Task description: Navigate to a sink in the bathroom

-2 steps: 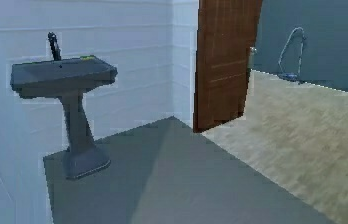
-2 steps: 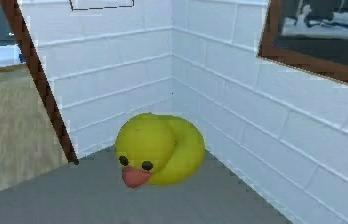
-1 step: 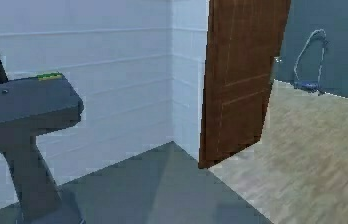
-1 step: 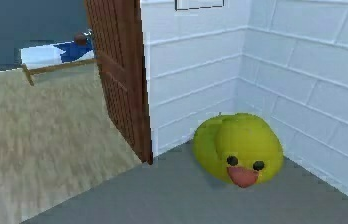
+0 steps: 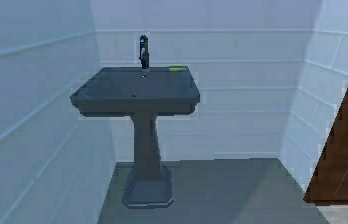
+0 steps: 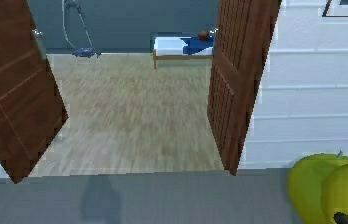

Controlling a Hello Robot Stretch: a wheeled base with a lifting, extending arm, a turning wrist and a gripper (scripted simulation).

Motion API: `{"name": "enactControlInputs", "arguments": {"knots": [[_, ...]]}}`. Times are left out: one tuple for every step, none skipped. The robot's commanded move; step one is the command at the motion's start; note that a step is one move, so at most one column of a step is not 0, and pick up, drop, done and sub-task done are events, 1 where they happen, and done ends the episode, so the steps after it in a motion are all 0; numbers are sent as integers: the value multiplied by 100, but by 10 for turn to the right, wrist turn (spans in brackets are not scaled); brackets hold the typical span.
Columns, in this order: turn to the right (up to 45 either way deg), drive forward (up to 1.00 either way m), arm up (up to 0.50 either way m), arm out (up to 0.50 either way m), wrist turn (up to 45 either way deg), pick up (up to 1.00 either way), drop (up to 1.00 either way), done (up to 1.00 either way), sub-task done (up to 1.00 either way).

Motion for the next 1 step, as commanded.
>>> {"name": "enactControlInputs", "arguments": {"knots": [[0,30,0,0,0,0,0,0,0]]}}
